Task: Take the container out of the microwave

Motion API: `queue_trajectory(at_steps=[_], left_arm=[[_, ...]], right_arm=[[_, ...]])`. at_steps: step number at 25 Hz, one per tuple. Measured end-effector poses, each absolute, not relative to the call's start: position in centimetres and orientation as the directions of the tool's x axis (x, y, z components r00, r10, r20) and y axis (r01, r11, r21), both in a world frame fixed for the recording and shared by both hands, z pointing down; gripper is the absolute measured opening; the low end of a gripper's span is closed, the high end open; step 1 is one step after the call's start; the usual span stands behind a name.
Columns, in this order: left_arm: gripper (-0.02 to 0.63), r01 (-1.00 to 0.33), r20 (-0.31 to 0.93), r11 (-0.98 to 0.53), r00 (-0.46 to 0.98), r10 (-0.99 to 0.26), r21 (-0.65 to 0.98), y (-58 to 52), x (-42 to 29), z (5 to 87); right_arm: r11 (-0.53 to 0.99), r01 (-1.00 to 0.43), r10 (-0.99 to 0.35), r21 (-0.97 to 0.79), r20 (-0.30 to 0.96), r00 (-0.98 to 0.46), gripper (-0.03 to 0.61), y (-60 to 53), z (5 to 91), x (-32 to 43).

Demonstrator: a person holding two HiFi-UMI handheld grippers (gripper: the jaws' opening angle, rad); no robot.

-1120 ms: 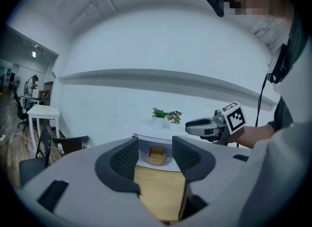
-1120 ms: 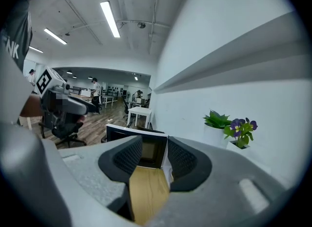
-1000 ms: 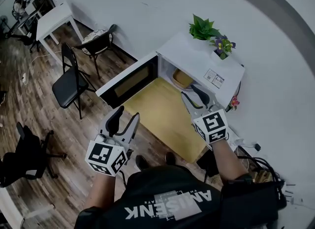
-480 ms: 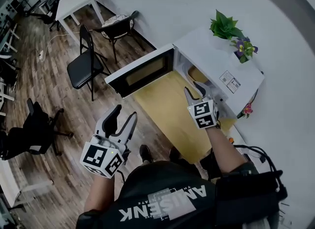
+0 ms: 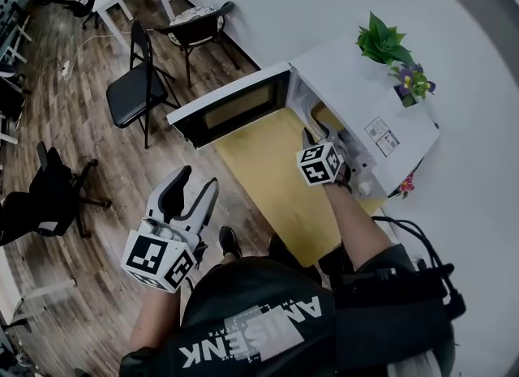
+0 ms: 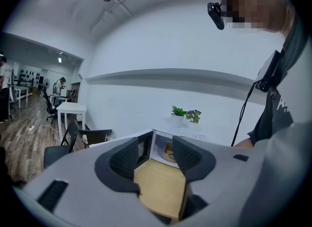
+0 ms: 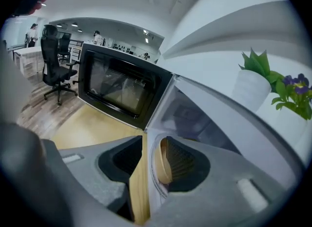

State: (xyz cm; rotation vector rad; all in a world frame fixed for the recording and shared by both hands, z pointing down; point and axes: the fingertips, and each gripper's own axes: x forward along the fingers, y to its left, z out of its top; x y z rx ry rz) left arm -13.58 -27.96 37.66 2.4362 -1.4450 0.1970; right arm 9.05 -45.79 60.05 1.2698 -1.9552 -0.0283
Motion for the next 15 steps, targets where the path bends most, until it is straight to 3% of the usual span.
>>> queue_trajectory(at_steps=[15], left_arm=[[0.206, -0.885, 0.28, -0.417, 0.461, -0.842, 0.206, -27.8, -15.4, 38.3]], right_arm=[[0.506, -0.706, -0.717, 0.495, 0.696, -0.026, 0.147, -49.2, 65.9, 11.8]])
